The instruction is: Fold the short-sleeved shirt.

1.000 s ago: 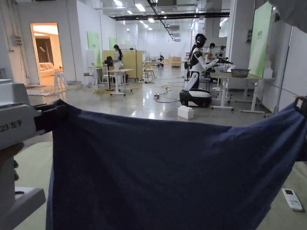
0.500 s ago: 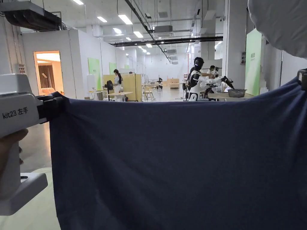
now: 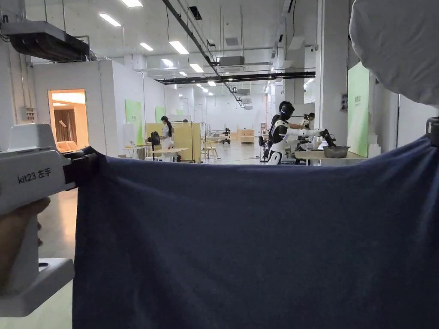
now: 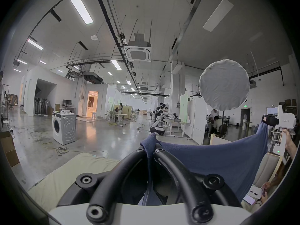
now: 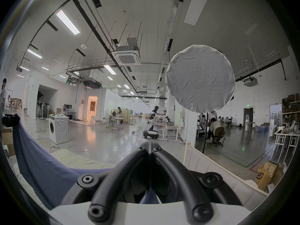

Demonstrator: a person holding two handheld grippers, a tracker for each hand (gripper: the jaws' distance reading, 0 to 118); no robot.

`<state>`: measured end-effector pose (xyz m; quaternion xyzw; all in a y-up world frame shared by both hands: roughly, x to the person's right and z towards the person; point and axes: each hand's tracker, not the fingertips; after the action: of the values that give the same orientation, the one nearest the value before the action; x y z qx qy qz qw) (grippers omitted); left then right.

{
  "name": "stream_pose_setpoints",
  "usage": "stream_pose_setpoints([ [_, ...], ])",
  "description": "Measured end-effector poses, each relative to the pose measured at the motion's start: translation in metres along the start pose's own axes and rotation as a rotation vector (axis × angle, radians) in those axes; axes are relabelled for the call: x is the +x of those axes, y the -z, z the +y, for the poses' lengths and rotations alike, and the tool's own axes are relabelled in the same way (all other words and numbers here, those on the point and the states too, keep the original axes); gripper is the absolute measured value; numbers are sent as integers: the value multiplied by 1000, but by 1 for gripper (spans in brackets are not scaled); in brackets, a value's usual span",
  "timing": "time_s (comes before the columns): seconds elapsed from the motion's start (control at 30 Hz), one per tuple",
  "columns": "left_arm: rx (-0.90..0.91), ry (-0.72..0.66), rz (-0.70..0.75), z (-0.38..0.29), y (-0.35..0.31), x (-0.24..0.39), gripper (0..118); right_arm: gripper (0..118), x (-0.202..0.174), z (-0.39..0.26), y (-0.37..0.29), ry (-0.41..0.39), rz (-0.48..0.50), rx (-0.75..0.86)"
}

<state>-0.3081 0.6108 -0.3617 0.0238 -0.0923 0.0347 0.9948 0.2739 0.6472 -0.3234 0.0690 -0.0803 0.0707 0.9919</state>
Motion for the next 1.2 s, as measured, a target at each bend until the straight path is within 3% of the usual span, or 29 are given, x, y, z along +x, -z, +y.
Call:
stream_pose_setpoints([
  [0.2,-51,77,37,-4,33,7,5,2,-8,-5,28,22,-23,-2],
  [0.47,-106,43,74,-23,95,0,5,2,-24,-22,89,-24,-43,-46],
  [0.8,-149,33,97,-54,159,-14,5,0,-38,-47,152,57,-56,-52],
  [0.9,-147,4,99,-54,176,-19,5,0,-46,-42,174,-14,-84,-49],
  [1.03,-149,25,126,-47,207,-20,5,0,-49,-30,204,24,-88,-49],
  [1.13,-148,5,124,-44,220,-22,5,0,-51,-23,218,-16,-110,-45],
  [1.2,-148,-14,123,-46,228,-23,5,0,-52,-23,224,5,-107,-52],
])
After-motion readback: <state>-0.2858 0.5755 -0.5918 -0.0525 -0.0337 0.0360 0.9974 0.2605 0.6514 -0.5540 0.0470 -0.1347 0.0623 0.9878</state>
